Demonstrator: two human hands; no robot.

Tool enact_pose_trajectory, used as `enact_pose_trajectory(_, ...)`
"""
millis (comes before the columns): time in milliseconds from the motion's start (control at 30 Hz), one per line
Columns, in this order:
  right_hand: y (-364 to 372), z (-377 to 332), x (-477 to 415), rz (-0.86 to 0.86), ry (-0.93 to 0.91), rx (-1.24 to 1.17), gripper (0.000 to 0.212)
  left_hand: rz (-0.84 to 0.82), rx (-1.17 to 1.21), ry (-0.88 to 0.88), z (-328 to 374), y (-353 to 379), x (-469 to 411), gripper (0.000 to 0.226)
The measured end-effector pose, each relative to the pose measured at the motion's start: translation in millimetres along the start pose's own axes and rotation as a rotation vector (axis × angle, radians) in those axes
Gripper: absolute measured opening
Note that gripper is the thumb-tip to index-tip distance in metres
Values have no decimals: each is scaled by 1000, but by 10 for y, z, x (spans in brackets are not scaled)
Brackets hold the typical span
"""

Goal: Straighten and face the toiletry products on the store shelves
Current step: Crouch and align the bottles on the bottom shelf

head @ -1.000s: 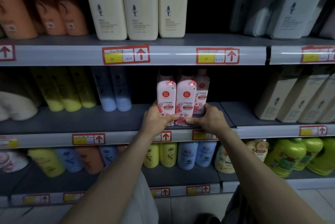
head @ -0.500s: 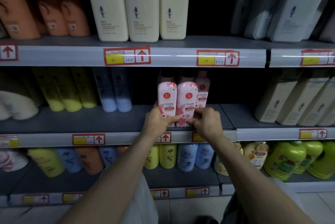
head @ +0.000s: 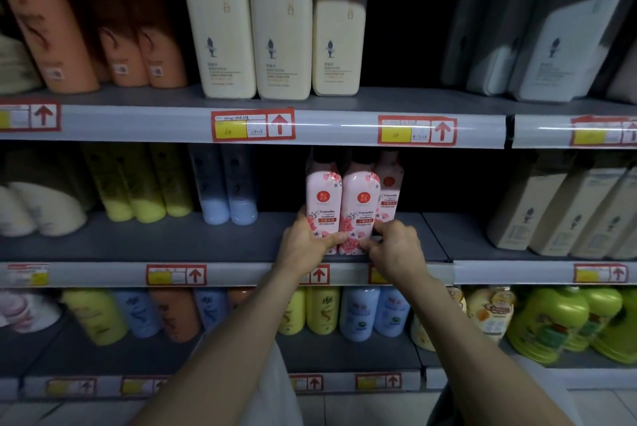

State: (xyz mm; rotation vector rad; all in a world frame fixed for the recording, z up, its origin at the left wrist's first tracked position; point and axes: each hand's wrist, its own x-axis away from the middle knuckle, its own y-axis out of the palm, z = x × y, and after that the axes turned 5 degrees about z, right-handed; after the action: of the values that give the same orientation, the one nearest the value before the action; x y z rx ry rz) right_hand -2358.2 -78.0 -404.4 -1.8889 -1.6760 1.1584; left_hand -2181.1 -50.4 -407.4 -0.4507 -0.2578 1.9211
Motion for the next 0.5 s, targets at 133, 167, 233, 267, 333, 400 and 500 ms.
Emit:
enact_pose_trajectory(133,-13,-48,5,12,54,108,32,7,62,-28,28,-61,-10,69)
enact_pose_trajectory(167,-27,-53,15,30,49,119,33,12,94,-39,35,-93,-8,74)
enact_pose_trajectory(233,-49,-45,29,53,46,123,36,11,109,-47,4,-145,-35,78)
enact_pose_trajectory(267,-65,-44,36,53,44,120,38,2,91,-46,-10,-174,-29,77)
enact_pose_trajectory(333,-94,-50,45,36,48,107,42,-25,66,-44,-31,-237,5,90)
enact_pose_trajectory(400,-138,-75,51,30,70,103,50,-29,73,-67,-26,-313,33,115)
enact_pose_trajectory(500,-195,-133,86,38,112,119,63,-7,80,-86,13,-451,96,111)
